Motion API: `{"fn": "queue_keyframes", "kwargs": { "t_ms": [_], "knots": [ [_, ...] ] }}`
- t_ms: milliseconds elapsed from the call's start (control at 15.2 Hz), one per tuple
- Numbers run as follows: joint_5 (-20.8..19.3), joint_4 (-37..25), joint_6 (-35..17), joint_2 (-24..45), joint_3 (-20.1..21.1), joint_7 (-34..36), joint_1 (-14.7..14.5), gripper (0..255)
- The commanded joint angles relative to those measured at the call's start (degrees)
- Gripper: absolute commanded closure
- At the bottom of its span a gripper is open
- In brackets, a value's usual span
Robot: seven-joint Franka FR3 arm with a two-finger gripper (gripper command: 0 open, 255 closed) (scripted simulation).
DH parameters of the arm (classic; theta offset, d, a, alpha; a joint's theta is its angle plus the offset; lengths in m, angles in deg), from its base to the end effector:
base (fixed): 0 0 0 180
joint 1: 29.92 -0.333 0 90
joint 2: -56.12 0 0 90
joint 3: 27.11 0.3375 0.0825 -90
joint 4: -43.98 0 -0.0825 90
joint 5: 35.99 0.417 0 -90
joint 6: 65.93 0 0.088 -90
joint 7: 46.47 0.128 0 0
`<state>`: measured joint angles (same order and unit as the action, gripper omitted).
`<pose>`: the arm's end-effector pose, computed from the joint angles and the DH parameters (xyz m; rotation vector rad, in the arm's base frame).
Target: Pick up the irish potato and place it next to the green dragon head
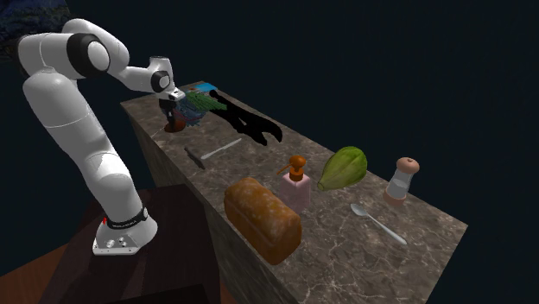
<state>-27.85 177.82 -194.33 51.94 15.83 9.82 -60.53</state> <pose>0.1408 0.4974 0.3330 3.1126 0.3255 -0.1108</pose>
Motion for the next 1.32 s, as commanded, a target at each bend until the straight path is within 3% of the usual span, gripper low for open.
{"fn": "queue_keyframes", "kwargs": {
  "t_ms": [0,594,660,990,1254],
  "knots": [
    [-0.96,0.66,-1.72,1.31,0.14,0.51,0.13,255],
    [-1.66,1.06,-2.85,2.22,0.24,0.99,0.15,255],
    [-1.66,1.06,-2.85,2.22,0.24,0.99,0.15,0],
    [-1.66,1.06,-2.85,2.22,0.24,0.99,0.15,0],
    [1.83,-2.6,5.1,-3.06,-0.85,-1.78,0.25,0]
  ]
}}
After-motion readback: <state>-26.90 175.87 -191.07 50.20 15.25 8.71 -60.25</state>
